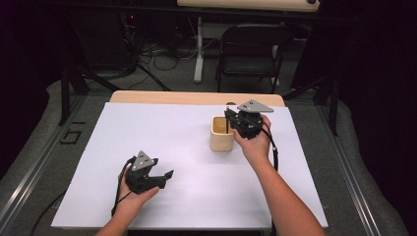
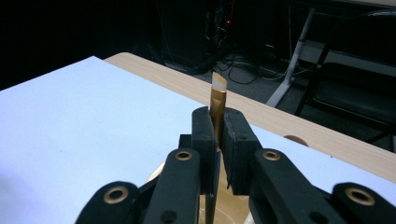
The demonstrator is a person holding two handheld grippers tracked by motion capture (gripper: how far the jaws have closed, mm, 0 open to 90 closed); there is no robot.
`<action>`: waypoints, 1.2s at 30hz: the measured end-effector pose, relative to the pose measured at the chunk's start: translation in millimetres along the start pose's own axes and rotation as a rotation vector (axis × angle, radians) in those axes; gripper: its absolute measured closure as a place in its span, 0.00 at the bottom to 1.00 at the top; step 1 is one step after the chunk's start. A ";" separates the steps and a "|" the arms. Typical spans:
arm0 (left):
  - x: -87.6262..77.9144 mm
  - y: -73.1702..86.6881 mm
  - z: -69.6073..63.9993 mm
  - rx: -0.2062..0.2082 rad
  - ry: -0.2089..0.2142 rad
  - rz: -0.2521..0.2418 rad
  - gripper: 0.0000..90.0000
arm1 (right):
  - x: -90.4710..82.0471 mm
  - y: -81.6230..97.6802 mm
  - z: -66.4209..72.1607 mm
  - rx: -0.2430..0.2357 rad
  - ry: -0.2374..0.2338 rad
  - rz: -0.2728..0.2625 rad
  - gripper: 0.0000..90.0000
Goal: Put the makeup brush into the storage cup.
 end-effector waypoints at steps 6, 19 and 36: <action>0.0 0.0 0.0 -0.001 0.001 -0.001 0.30 | 6.4 7.6 0.2 0.000 0.000 0.017 0.94; 0.2 0.1 0.1 0.001 -0.001 0.000 0.30 | 14.7 18.5 0.7 -0.004 -0.001 0.055 0.94; 0.3 0.2 0.3 0.000 -0.002 0.001 0.30 | 19.6 26.6 1.5 -0.005 -0.004 0.080 0.94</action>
Point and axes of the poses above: each handheld gripper's, and its own axes: x roughly forward along the jaws, y roughly out of its underside, z roughly to its left, the point moved 3 cm from there along x, roughly forward along the jaws, and after that the axes turned 9 degrees about z, right-handed, at the moved point
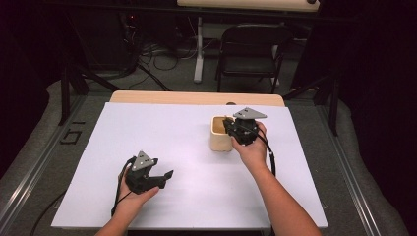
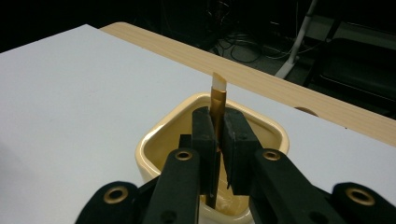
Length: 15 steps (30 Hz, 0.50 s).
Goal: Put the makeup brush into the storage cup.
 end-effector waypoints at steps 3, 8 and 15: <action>-0.1 0.0 0.0 0.000 -0.001 -0.001 0.30 | 0.2 0.2 0.5 -0.004 0.000 0.002 0.94; -0.7 0.0 0.7 0.002 0.000 -0.003 0.30 | -0.5 1.0 -0.5 -0.002 0.001 0.010 0.92; -0.7 0.0 1.0 -0.002 0.001 0.001 0.30 | -5.4 4.0 -2.3 0.012 0.010 -0.006 0.53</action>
Point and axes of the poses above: each handheld gripper's, and its own axes: x roughly forward along the jaws, y roughly out of its underside, z roughly to its left, the point moved 3 cm from there along x, roughly forward along the jaws, and after that the axes turned 9 degrees about z, right-handed, at the moved point
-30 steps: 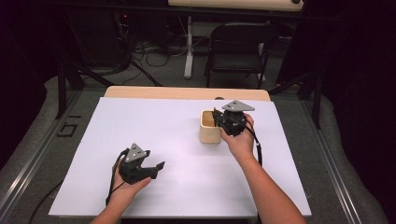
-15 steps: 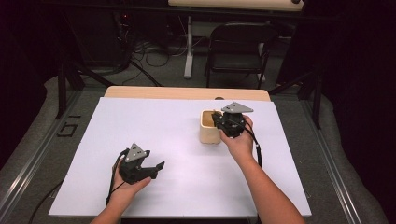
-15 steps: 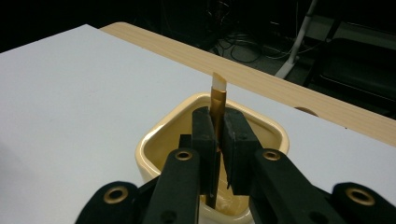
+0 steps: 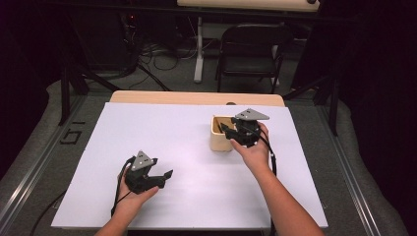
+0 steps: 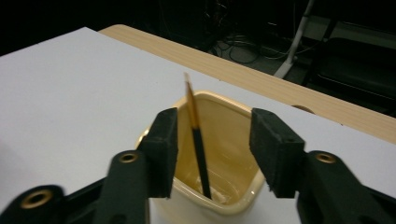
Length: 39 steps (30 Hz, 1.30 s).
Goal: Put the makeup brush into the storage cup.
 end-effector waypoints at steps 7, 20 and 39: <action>0.3 0.1 0.2 -0.002 -0.004 0.000 0.30 | -4.1 5.4 -3.9 0.016 0.000 -0.012 0.45; -0.4 0.1 0.8 -0.004 -0.002 0.000 0.30 | -8.2 5.3 -1.8 0.018 -0.003 -0.010 0.44; -3.4 0.2 2.1 -0.011 -0.004 -0.003 0.30 | -25.5 7.7 2.3 0.007 -0.023 -0.005 0.44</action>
Point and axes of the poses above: each handheld gripper's, and its own axes: x roughly forward along the jaws, y roughly out of its underside, z roughly to its left, the point moved 3 cm from there along x, roughly forward along the jaws, and after that the axes turned 9 degrees about z, right-handed, at the moved point
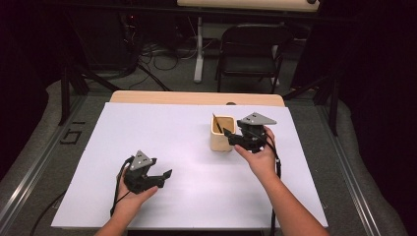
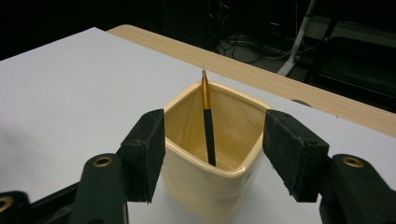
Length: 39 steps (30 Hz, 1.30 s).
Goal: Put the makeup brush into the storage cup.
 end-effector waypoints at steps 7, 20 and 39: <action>-2.7 -0.4 0.5 -0.002 -0.005 -0.005 0.30 | -12.1 15.3 -0.7 0.003 -0.006 0.015 0.44; -4.1 -0.1 0.4 0.005 -0.014 -0.005 0.30 | -30.5 45.8 0.1 0.019 -0.014 0.014 0.44; -15.4 11.3 11.7 -0.004 -0.037 -0.002 0.30 | -43.5 97.6 9.3 0.013 -0.018 0.041 0.44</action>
Point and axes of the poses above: each handheld gripper's, and its own axes: x roughly forward along the jaws, y roughly out of its underside, z roughly to its left, the point moved 3 cm from there along x, roughly forward along the jaws, and after that the axes turned 9 degrees about z, right-handed, at the moved point
